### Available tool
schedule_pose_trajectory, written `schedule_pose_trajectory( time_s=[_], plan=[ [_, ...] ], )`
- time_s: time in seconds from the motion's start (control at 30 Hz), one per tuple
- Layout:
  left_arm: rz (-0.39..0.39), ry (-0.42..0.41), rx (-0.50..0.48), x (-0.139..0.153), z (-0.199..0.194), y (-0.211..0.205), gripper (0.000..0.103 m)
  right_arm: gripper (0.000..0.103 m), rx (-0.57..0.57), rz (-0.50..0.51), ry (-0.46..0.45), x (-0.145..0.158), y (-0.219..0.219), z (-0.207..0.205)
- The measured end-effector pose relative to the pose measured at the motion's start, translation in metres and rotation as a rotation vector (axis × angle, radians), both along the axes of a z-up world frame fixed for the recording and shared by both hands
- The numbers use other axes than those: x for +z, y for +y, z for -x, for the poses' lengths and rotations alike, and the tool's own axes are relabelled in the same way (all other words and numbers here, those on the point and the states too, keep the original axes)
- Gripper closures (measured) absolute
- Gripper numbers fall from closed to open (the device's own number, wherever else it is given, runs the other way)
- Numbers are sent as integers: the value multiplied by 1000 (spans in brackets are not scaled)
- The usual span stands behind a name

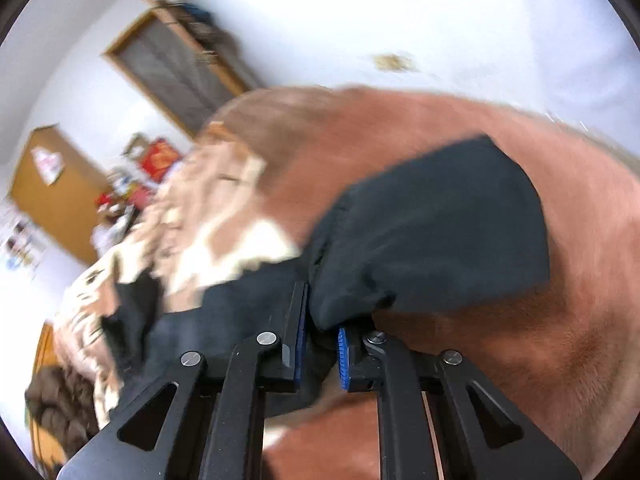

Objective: Fold large clothes
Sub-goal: 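Grasp the other sleeve cuff with the right gripper and lift it, then lay the sleeve with the right gripper across the jacket body, then open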

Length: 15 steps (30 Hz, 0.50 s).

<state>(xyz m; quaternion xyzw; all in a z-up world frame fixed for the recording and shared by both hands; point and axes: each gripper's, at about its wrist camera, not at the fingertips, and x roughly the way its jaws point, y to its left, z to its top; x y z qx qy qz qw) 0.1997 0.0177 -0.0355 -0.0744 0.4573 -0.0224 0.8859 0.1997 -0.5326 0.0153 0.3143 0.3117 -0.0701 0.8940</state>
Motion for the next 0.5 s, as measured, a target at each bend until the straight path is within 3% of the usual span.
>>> schedule_pose_trajectory(
  time_s=[0.17, 0.3, 0.5],
  plan=[
    [36, -31, 17, 11, 11, 9, 40, 91, 219, 70, -140, 74, 77, -1],
    [63, -47, 37, 14, 20, 19, 40, 91, 372, 94, -192, 100, 141, -21],
    [94, -52, 80, 9, 31, 43, 40, 91, 536, 119, -152, 82, 236, -53]
  ],
)
